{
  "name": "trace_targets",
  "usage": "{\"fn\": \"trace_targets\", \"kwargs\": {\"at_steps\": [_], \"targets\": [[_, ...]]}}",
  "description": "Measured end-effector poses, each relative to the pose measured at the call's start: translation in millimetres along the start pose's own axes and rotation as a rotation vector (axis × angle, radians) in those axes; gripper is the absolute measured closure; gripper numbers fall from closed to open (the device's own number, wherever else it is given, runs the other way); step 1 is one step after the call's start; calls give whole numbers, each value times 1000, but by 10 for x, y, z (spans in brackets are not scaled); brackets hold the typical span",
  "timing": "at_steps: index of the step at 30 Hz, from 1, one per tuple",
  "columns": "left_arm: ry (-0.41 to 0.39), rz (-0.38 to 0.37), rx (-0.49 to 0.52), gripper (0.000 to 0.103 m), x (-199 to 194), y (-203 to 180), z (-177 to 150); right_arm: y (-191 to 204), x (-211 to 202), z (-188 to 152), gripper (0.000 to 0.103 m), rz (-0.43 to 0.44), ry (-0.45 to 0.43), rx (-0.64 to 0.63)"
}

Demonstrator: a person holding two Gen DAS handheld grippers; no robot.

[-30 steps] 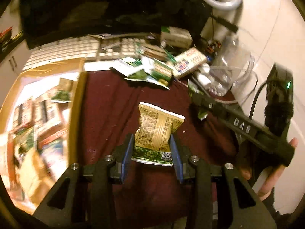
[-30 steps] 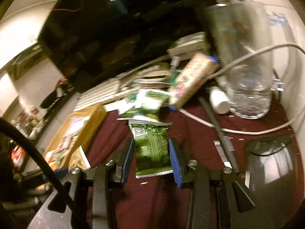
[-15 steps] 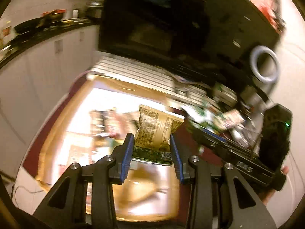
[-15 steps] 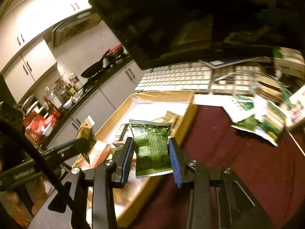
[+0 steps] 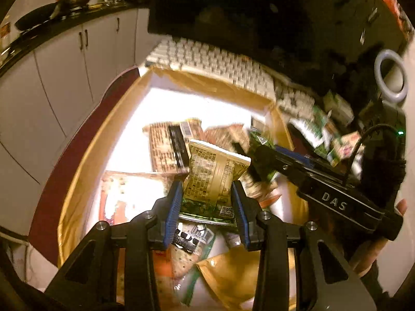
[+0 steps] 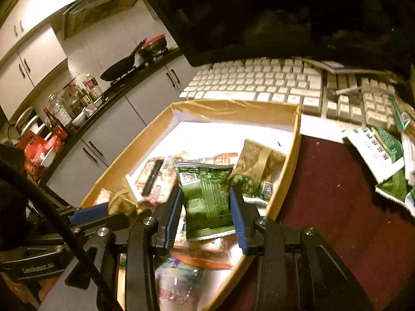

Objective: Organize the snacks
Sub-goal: 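Carry both packets into the tray and open both tools, then move both open tools back over the snack pile on the cloth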

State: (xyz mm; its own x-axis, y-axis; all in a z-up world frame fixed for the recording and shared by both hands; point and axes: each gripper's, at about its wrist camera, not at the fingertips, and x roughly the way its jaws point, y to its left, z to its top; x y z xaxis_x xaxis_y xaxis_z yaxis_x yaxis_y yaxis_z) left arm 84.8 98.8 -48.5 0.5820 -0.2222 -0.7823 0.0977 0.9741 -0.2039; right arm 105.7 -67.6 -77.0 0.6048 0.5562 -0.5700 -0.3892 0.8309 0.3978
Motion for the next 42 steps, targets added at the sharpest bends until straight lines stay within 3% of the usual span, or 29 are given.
{"fn": "trace_targets", "kwargs": {"at_steps": [3, 12, 17, 21, 28, 31, 42], "targets": [[-3, -2, -10, 61, 43, 6, 19, 13, -56, -30, 65, 14, -8, -5], [-58, 4, -10, 36, 8, -31, 85, -101, -154, 20, 63, 71, -49, 84], [-96, 14, -17, 35, -102, -32, 60, -75, -199, 31, 62, 86, -64, 83], [-114, 18, -35, 32, -180, -48, 32, -65, -269, 32, 47, 95, -94, 88], [-158, 2, 2, 31, -336, -282, -2, -163, -484, 21, 43, 118, -151, 119], [-179, -9, 28, 30, -392, -452, -38, -326, -673, -29, 35, 106, -186, 160], [-169, -50, 113, 28, -420, -1212, -214, -1228, -1333, -537, 34, -32, -237, 429]]}}
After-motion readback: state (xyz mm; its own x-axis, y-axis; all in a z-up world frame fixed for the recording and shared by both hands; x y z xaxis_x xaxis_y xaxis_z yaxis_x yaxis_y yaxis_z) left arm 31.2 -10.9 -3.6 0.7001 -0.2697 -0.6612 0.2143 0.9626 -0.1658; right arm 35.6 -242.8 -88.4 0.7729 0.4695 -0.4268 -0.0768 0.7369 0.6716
